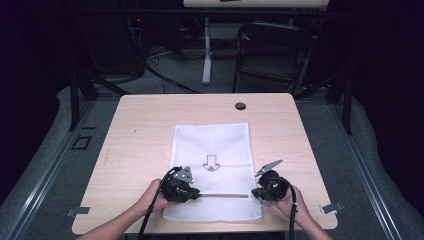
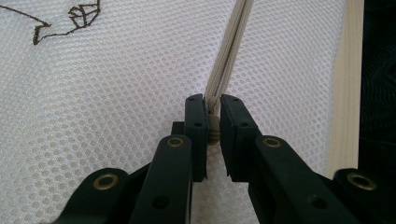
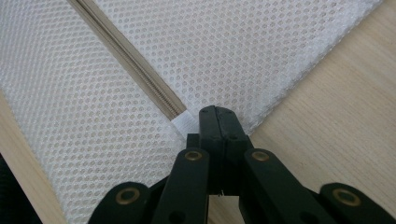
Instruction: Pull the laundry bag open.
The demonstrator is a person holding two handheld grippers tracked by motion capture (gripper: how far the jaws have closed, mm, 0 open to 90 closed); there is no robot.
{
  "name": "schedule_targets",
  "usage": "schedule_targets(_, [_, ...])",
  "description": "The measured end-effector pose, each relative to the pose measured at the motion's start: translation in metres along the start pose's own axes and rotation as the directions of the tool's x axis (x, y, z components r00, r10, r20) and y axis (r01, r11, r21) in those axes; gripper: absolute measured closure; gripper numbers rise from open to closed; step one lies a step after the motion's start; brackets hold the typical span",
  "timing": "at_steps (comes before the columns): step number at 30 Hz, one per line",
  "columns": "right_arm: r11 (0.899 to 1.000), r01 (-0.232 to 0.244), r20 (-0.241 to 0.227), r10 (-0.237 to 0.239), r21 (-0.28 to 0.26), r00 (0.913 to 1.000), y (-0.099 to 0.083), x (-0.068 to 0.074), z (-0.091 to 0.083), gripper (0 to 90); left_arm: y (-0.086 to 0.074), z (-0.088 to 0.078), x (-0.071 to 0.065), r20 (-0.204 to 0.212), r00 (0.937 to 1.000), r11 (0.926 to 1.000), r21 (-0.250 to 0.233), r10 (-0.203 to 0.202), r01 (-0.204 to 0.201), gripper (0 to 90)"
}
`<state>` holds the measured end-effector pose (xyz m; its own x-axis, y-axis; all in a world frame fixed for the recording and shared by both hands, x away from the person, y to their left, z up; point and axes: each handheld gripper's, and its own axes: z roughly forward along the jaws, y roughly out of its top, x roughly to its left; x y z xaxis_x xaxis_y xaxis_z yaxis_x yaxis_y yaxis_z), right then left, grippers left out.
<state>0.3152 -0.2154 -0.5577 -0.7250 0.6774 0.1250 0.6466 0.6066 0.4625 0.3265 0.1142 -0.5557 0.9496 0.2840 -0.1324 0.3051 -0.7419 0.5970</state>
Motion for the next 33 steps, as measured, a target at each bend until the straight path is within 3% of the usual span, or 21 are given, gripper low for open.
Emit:
schedule_targets(10, [1.0, -0.005, -0.002, 0.005, -0.002, 1.0, 0.0, 0.0, 0.0002, 90.0, 0.0, -0.004, 0.0004, 0.006, 1.0, 1.0, -0.009, -0.001, 0.001, 81.9])
schedule_targets(12, [1.0, -0.02, -0.016, 0.02, -0.012, 0.9997, -0.0006, 0.0003, 0.0003, 90.0, 0.0, -0.0049, -0.0009, -0.012, 0.9999, 1.0, 0.008, 0.004, -0.004, 81.9])
schedule_targets(20, [1.0, -0.018, -0.014, 0.018, -0.008, 0.9997, -0.0006, -0.0014, 0.0002, 90.0, -0.0025, -0.0053, 0.0012, 0.014, 0.9999, 1.0, -0.004, -0.009, 0.009, 81.9])
schedule_targets(23, [1.0, -0.025, -0.025, 0.025, -0.008, 0.9994, 0.0001, -0.002, 0.0005, 90.0, -0.0017, -0.0051, 0.0007, -0.003, 1.0, 0.9999, 0.012, -0.007, 0.007, 81.9])
schedule_targets(28, [1.0, -0.016, -0.019, 0.016, -0.001, 0.9997, 0.0003, -0.0025, 0.0003, 90.0, -0.0021, -0.007, 0.0006, 0.006, 1.0, 0.9999, -0.014, -0.007, 0.007, 81.9])
schedule_targets(33, [1.0, -0.025, -0.019, 0.025, -0.002, 0.9995, -0.0002, -0.0023, 0.0001, 90.0, -0.0023, -0.0052, 0.0005, 0.014, 0.9999, 1.0, -0.001, -0.004, 0.004, 81.9])
